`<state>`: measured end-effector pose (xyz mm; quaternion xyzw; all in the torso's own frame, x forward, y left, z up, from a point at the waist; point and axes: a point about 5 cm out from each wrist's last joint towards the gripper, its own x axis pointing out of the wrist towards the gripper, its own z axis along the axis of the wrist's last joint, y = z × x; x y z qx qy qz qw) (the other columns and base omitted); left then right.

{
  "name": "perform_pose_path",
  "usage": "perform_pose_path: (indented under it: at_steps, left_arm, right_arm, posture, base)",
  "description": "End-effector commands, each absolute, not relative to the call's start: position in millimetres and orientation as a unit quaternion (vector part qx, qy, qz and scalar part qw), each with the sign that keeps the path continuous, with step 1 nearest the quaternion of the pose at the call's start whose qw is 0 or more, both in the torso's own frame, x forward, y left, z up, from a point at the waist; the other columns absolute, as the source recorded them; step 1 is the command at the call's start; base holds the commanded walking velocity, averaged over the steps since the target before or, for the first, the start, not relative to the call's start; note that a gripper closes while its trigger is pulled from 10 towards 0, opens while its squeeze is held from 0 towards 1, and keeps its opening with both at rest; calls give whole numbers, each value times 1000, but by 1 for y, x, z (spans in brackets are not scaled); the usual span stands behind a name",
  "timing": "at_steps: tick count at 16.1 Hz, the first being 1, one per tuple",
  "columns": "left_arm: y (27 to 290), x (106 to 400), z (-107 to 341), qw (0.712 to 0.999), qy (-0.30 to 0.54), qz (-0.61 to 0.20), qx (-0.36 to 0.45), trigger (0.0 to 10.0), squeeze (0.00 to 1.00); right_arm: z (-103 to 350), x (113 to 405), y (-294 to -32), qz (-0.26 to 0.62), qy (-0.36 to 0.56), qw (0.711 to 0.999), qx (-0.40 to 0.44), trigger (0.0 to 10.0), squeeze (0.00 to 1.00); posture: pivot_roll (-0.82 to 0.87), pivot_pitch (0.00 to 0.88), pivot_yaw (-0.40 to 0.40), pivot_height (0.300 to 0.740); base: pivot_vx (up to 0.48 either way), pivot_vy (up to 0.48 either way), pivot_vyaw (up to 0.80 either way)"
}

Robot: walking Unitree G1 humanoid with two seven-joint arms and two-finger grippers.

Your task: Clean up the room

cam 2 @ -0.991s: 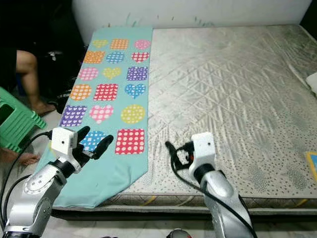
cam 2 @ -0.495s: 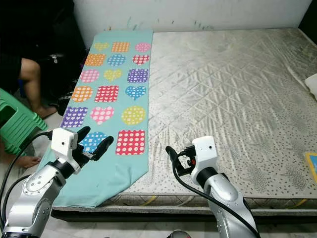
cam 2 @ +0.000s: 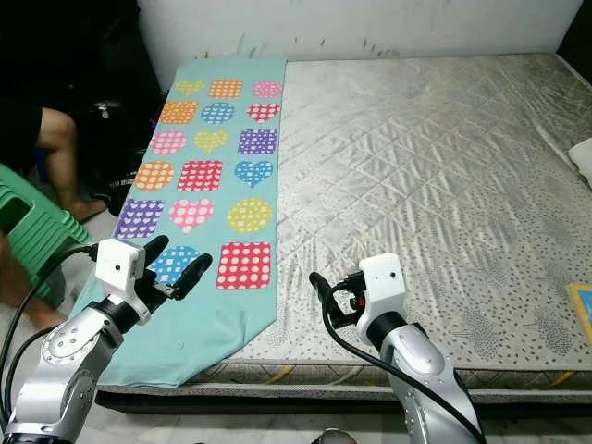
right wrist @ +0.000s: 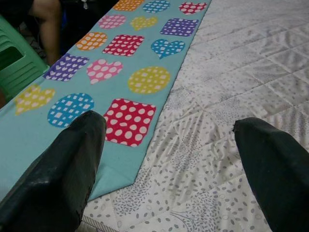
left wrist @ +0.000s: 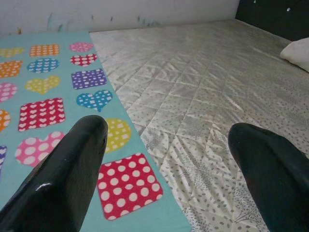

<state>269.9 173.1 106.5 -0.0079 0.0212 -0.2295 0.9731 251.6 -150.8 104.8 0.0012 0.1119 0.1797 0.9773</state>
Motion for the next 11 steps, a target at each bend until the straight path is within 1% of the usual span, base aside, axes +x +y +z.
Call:
perform_pose_path:
  at_steps: [1, 2, 3, 4, 7, 8, 11]
  left_arm:
    - [177, 268, 105, 974, 24, -227, 2, 10000, 0]
    - [203, 270, 103, 991, 35, -126, -24, 10000, 0]
    - [237, 267, 99, 997, 53, 8, -64, 10000, 0]
    - [245, 266, 98, 995, 57, 40, -73, 10000, 0]
    - [251, 257, 91, 993, 74, 51, -75, 10000, 0]
    - [251, 255, 90, 993, 78, 54, -76, 10000, 0]
    - [243, 263, 90, 993, 79, 45, -71, 10000, 0]
  right_arm:
    - [108, 250, -148, 187, 107, 976, 3, 10000, 0]
    - [115, 259, -164, 149, 85, 985, -11, 10000, 0]
    - [125, 268, -180, 98, 54, 993, -22, 10000, 0]
    - [127, 270, -184, 91, 49, 994, -24, 10000, 0]
    - [122, 271, -193, 69, 50, 996, -23, 10000, 0]
    - [122, 272, -192, 67, 47, 996, -24, 10000, 0]
    - [119, 275, -184, 72, 42, 996, -27, 10000, 0]
  posture:
    - [-211, 75, 68, 740]
    - [-206, 33, 44, 740]
    - [-204, 42, 39, 740]
    - [-202, 56, 44, 740]
    - [-194, 65, 57, 740]
    - [-197, 58, 61, 740]
    - [-194, 45, 60, 740]
  base:
    - [0, 0, 0]
    - [0, 0, 0]
    - [0, 0, 0]
    - [0, 0, 0]
    - [0, 0, 0]
    - [0, 0, 0]
    - [0, 0, 0]
